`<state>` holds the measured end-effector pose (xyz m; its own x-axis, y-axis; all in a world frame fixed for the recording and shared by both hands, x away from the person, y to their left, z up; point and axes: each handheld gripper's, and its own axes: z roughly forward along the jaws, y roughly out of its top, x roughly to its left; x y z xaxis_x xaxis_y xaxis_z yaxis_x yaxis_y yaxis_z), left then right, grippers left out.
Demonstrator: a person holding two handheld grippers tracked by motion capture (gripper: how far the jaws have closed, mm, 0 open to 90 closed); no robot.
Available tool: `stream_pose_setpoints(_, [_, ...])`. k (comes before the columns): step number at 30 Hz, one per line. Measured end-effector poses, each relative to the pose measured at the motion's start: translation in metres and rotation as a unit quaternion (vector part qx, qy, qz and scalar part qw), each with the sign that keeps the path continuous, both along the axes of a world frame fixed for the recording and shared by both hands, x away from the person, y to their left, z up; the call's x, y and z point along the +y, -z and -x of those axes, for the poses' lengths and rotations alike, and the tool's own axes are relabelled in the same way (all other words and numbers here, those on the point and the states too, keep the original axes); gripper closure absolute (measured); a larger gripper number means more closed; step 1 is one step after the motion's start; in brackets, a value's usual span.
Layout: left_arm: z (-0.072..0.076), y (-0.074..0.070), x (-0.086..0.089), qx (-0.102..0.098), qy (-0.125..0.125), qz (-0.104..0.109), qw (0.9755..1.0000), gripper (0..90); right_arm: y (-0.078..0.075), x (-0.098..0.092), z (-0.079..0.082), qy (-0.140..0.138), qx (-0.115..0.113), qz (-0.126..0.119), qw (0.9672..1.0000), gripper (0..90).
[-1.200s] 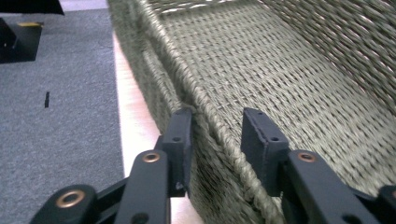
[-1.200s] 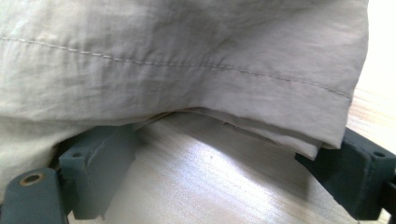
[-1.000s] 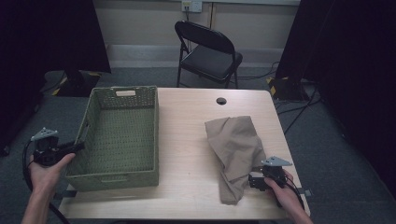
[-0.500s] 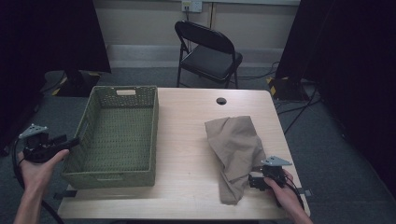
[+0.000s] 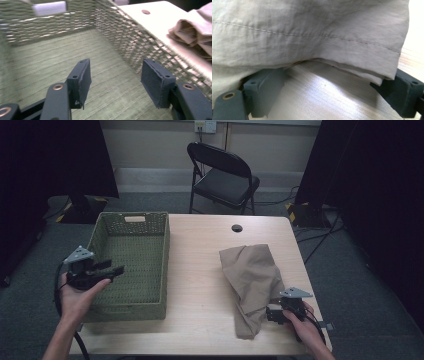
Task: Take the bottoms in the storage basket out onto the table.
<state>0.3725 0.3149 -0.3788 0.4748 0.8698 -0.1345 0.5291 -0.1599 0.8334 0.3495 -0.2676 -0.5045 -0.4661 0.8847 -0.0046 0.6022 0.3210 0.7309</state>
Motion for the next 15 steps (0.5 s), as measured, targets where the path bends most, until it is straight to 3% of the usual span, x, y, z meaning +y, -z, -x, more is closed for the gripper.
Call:
stream_pose_setpoints(2, [-0.008,0.000,-0.013,0.003,0.013,0.012,0.9998,38.8,0.000,0.000,0.000,0.000,0.000,0.000,1.0000,10.6])
stream_pose_setpoints(6, [-0.024,0.000,-0.036,0.010,0.029,0.006,0.9995,36.9,0.000,0.000,0.000,0.000,0.000,0.000,1.0000,10.6])
stream_pose_setpoints(10, [-0.044,0.000,-0.057,0.015,0.039,0.017,0.9990,36.4,0.000,0.000,0.000,0.000,0.000,0.000,1.0000,10.6])
stream_pose_setpoints(15, [-0.069,0.010,-0.076,0.028,0.038,0.005,0.9989,35.8,0.000,0.000,0.000,0.000,0.000,0.000,1.0000,10.7])
